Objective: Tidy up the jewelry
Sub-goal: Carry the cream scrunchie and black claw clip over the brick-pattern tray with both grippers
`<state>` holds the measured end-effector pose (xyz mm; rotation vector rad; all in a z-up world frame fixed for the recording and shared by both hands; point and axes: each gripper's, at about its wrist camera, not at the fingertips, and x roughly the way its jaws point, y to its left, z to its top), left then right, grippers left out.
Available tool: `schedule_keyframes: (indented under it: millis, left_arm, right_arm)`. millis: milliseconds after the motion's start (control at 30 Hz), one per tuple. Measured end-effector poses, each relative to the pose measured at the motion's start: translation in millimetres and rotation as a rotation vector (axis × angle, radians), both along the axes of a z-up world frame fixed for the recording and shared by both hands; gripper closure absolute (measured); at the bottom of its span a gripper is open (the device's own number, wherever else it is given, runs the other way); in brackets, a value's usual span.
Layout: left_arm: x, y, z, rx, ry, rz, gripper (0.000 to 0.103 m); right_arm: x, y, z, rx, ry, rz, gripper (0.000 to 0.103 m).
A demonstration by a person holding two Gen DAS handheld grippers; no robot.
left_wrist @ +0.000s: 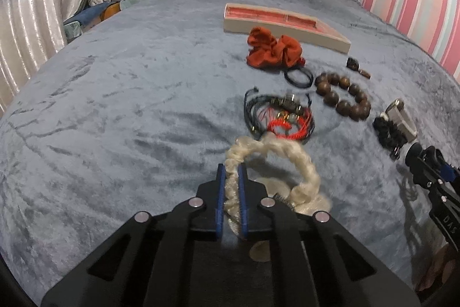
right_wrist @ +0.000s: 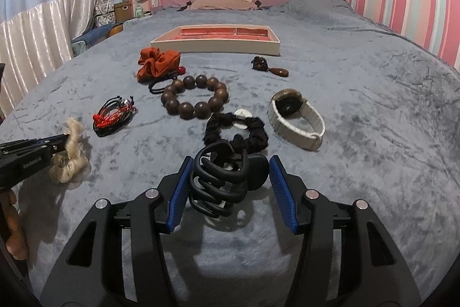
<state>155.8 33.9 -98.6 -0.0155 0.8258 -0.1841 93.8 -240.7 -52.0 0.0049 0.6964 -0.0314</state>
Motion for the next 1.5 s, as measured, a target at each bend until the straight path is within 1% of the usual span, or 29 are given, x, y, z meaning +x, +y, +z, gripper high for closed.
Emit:
schedule_keyframes:
  millis: [333, 533, 767, 933, 1067, 1200, 1367, 1500]
  left_arm:
    - [14, -16, 28, 0.000, -0.073, -0.017, 0.094]
    - [28, -19, 51, -0.025, -0.125, -0.027, 0.094]
    - [58, -24, 78, -0.023, -0.185, -0.020, 0.094]
    - [84, -36, 98, -0.016, -0.228, -0.037, 0.094]
    - [115, -48, 111, -0.024, -0.247, -0.048, 0.094]
    - [157, -64, 124, -0.004, -0.266, -0.049, 0.094]
    - [220, -82, 134, 0.016, -0.259, -0.053, 0.094]
    - [269, -89, 137, -0.005, -0.228, -0.040, 0.094]
  right_arm:
    - [26, -21, 25, -0.001, -0.053, -0.013, 0.049]
    - [46, -31, 40, 0.020, -0.078, -0.029, 0.049]
    - [78, -37, 55, 0.028, -0.090, -0.030, 0.049]
    - [115, -44, 64, 0.038, -0.084, -0.027, 0.049]
    - [158, -48, 72, 0.035, -0.081, -0.026, 0.049]
    - [205, -53, 79, 0.027, -0.069, -0.032, 0.049]
    - [270, -59, 90, 0.033, -0.063, -0.032, 0.049]
    - [318, -66, 94, 0.052, -0.049, -0.038, 0.049]
